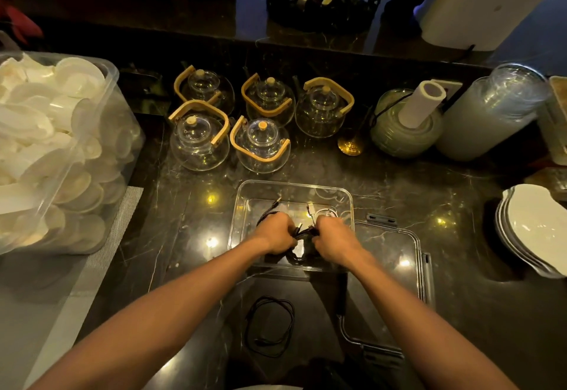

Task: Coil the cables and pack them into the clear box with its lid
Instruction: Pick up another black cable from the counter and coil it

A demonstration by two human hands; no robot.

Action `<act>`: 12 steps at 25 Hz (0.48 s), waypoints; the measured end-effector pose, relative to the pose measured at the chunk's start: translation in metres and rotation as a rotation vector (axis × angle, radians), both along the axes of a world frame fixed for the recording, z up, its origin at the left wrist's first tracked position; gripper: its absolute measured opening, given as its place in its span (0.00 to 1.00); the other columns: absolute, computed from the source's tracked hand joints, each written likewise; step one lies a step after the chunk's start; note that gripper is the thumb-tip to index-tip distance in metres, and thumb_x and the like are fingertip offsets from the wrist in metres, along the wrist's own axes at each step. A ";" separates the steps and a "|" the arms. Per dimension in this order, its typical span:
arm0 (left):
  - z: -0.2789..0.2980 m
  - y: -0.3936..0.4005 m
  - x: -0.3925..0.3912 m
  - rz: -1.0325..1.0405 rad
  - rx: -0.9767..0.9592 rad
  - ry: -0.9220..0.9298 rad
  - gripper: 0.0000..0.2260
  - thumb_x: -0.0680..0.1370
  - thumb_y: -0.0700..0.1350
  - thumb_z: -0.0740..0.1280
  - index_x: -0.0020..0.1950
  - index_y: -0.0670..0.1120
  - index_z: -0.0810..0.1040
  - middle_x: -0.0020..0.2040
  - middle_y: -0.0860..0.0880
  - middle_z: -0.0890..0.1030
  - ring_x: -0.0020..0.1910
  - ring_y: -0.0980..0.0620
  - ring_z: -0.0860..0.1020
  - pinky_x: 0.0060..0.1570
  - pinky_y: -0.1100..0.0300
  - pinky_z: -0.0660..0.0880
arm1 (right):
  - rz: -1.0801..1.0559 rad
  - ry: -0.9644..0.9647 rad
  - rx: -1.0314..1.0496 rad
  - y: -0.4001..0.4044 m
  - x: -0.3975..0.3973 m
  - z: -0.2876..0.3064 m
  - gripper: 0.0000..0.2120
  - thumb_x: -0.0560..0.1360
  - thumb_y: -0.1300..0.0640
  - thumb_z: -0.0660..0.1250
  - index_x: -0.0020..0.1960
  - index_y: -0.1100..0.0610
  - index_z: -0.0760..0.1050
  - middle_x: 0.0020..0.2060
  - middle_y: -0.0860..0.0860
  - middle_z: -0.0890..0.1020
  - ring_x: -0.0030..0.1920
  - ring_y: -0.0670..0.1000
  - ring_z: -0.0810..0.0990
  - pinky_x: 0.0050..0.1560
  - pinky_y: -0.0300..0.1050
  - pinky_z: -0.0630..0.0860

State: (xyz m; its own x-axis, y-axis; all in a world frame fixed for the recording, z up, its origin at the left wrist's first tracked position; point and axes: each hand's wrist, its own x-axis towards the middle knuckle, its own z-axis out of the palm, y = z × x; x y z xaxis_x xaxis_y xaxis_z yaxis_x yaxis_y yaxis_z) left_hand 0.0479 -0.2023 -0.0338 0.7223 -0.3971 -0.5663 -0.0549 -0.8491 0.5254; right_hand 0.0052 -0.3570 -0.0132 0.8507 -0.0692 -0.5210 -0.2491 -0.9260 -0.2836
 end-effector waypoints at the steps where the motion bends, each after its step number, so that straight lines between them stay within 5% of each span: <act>1: -0.001 0.001 0.001 0.007 -0.003 -0.028 0.03 0.74 0.41 0.72 0.45 0.43 0.85 0.37 0.46 0.82 0.42 0.46 0.82 0.40 0.56 0.77 | -0.022 -0.003 0.009 0.001 0.002 -0.003 0.09 0.77 0.63 0.65 0.56 0.62 0.77 0.55 0.60 0.81 0.55 0.61 0.81 0.48 0.50 0.76; 12: -0.008 0.013 -0.003 0.163 0.033 -0.340 0.04 0.78 0.44 0.68 0.48 0.45 0.81 0.42 0.46 0.84 0.45 0.44 0.83 0.47 0.47 0.80 | -0.198 -0.209 0.170 0.015 0.025 -0.015 0.05 0.78 0.61 0.67 0.54 0.59 0.78 0.47 0.58 0.85 0.49 0.60 0.83 0.48 0.55 0.80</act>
State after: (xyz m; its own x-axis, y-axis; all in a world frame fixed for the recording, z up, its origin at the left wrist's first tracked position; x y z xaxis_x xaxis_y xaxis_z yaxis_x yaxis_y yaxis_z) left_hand 0.0450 -0.1893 -0.0420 0.9233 -0.2468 -0.2942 -0.0838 -0.8772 0.4728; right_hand 0.0302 -0.3417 -0.0279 0.9191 -0.1710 -0.3551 -0.3397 -0.8004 -0.4939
